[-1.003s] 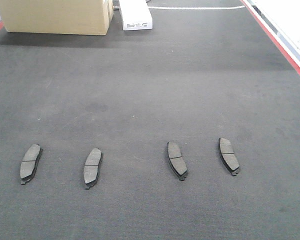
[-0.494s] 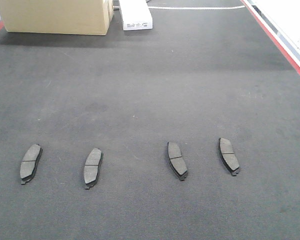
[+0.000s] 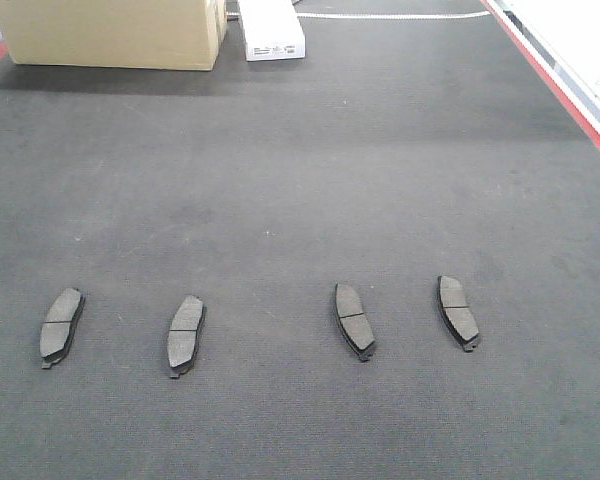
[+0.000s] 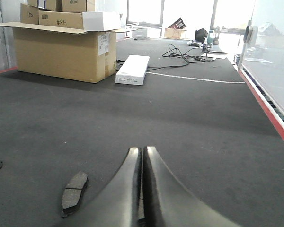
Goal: Move and align brake pads A on conveyor
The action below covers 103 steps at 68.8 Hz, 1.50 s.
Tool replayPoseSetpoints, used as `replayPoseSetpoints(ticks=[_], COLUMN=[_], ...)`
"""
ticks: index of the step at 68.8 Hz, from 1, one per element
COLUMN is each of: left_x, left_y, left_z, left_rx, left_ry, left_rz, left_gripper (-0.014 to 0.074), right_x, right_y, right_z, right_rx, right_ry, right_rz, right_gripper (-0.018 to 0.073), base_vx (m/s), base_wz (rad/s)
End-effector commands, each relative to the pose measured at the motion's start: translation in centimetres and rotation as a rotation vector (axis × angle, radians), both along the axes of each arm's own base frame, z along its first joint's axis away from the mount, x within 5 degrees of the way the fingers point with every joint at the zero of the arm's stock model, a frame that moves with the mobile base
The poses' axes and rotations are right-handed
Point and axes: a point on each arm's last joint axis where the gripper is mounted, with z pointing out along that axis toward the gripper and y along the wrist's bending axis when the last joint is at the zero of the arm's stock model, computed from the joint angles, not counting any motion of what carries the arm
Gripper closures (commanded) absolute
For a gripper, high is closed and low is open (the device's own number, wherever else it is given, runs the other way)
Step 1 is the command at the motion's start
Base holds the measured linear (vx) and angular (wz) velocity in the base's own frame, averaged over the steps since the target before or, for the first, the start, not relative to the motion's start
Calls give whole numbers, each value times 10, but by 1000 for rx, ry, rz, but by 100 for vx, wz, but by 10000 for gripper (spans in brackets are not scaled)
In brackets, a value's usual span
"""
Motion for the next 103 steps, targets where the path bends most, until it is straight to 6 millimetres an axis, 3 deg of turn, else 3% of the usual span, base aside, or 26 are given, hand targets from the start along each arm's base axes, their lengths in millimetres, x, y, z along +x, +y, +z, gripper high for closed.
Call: replayPoseSetpoints(ticks=[1, 17, 29, 44, 61, 103], left_x=[0, 2, 8, 9, 21, 21], left_y=[-2, -2, 6, 12, 10, 10], left_z=[14, 6, -11, -53, -116, -113], left_rx=[-39, -33, -14, -37, -77, -85], left_ry=[-81, -52, -24, -127, -214, -214], left_rz=[-17, 0, 236, 427, 422, 422], left_gripper=[603, 603, 603, 603, 603, 603], right_x=[-2, -2, -2, -2, -2, -2], right_y=[-1, -1, -1, -1, -1, -1], right_z=[14, 14, 14, 14, 14, 14], right_rx=[17, 17, 17, 17, 17, 16], right_ry=[-92, -92, -92, -92, -91, -89], right_rz=[-4, -4, -4, -4, -4, -4], right_gripper=[569, 569, 569, 569, 569, 569], base_vx=[0, 0, 0, 0, 0, 0], base_wz=[0, 0, 0, 0, 0, 0])
